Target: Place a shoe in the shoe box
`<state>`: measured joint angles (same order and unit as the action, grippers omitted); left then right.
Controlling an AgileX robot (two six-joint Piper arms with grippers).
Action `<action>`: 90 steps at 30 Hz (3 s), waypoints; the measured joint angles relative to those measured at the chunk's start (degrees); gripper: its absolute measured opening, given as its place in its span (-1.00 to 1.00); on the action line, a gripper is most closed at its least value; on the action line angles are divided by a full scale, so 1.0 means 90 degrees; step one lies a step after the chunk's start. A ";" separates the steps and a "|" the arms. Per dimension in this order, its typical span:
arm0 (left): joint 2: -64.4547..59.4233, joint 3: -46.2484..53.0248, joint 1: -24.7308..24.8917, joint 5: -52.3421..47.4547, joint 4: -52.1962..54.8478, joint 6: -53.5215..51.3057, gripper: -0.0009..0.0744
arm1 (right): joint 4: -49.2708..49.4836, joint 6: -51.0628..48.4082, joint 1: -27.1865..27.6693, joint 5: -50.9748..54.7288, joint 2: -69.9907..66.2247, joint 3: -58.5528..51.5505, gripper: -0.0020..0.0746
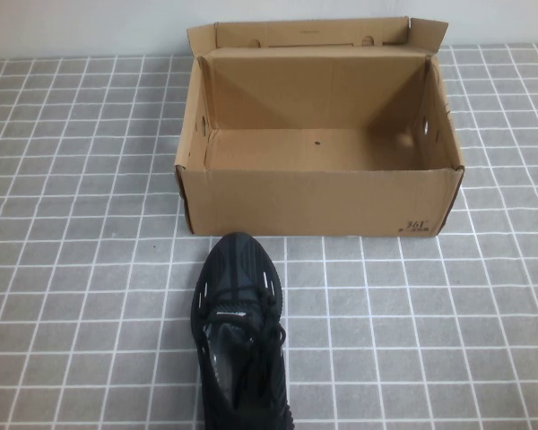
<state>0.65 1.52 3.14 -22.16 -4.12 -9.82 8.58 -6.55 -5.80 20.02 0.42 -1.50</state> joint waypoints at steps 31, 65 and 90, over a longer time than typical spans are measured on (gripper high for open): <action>0.0000 0.0000 0.0000 0.0000 0.0000 0.0000 -0.98 | 0.0000 0.0000 0.0000 0.0000 0.0000 0.0000 -0.99; 0.0000 0.0000 0.0000 0.0000 0.0000 0.0000 -0.98 | 0.3766 0.0000 0.0000 0.1909 -0.2278 0.2514 -0.99; 0.0000 0.0000 0.0000 0.0000 0.0000 0.0000 -0.98 | 0.1542 0.0362 -0.3431 0.3461 -0.8440 0.6537 -0.99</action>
<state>0.65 1.52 3.14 -22.16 -4.12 -9.82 22.45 -3.29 -36.68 51.17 -75.54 57.33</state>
